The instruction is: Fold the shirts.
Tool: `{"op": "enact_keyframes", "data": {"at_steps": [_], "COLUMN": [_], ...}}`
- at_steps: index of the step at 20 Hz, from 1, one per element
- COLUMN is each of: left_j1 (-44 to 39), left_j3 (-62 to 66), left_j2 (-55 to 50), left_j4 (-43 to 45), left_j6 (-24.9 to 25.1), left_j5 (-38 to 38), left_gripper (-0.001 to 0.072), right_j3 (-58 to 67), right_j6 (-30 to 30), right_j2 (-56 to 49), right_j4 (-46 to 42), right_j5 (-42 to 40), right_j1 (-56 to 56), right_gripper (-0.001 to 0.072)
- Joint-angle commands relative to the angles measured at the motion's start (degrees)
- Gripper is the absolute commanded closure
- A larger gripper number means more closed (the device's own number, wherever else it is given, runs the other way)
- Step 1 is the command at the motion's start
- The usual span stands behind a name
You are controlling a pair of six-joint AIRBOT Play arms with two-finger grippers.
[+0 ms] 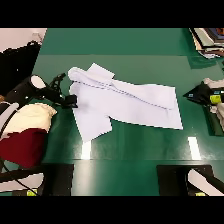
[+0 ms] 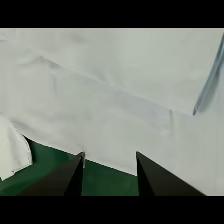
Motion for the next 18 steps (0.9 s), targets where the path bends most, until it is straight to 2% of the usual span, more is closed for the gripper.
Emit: {"op": "enact_keyframes", "data": {"at_steps": [1, 5, 11, 16, 18], "left_j1": [-0.13, -0.13, -0.13, -0.13, -0.13], "left_j3": [2.91, 3.06, 3.06, 3.06, 3.06], "left_j2": [2.86, 4.13, 4.13, 4.13, 4.13], "left_j4": [-0.17, -0.20, -0.33, -0.33, -0.33], "left_j6": [0.15, 0.17, 0.15, 0.13, 0.15], "left_j5": [0.04, -0.79, -0.52, -0.57, -0.55], "left_gripper": [0.0670, 0.0670, 0.0670, 0.0670, 0.0670], "right_j3": [-3.30, -13.62, -24.15, -23.21, -22.08], "right_j6": [0.04, 0.04, -1.53, -4.13, -4.33], "right_j2": [0.04, 0.02, -0.13, -7.67, -10.45], "right_j4": [-2.23, -12.33, -11.04, -3.45, -2.93], "right_j5": [3.02, 1.99, -6.16, -6.71, -6.84], "right_j1": [-5.62, -11.28, -14.51, -14.25, -12.76], "right_gripper": [0.0326, 0.0323, 0.0322, 0.0323, 0.0329]}}
